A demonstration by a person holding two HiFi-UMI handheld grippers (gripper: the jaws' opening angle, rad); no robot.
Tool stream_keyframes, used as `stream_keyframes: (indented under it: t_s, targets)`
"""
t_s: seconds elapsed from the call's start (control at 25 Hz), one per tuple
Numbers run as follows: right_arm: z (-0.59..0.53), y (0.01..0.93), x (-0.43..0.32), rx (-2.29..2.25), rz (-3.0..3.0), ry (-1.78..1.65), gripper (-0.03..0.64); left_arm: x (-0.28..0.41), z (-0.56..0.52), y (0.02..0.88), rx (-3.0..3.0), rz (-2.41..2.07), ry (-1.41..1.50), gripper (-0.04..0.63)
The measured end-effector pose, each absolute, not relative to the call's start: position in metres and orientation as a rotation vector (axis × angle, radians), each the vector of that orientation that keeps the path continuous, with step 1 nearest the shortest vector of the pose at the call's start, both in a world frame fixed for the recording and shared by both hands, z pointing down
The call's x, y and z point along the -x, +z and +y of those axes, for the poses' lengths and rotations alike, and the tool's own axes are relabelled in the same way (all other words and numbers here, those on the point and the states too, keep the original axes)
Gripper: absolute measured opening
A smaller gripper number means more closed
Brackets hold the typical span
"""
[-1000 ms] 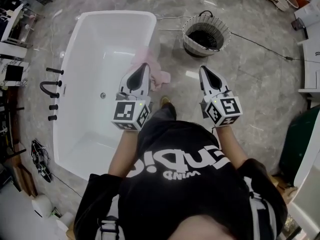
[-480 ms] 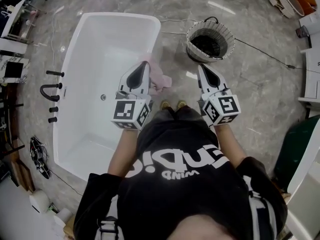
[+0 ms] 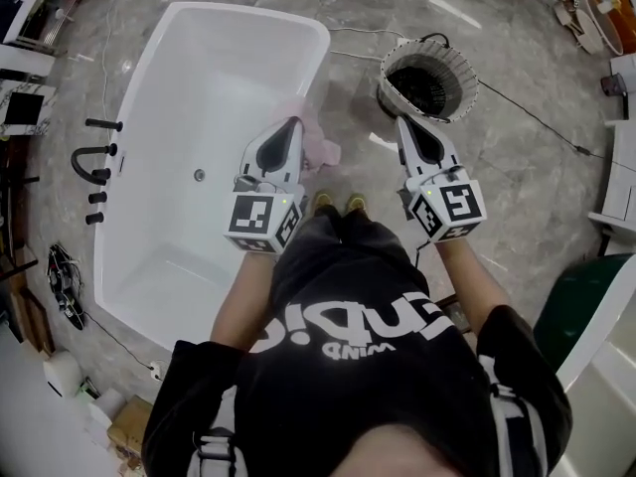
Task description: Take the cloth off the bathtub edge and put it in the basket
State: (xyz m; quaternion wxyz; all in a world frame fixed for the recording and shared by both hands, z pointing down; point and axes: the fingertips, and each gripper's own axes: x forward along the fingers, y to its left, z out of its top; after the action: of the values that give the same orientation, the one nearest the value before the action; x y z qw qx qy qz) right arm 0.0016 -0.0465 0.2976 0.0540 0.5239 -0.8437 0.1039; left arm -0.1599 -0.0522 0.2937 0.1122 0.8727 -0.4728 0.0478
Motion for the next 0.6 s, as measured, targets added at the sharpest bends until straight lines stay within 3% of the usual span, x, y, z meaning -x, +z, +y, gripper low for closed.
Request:
stream_keyframes:
  t_s: [0.6]
  targets:
    - [-0.093, 0.436, 0.022, -1.500, -2.508, 0.479, 0.011, 0.175, -0.104, 0.427, -2.418, -1.436, 0.188, 0.014]
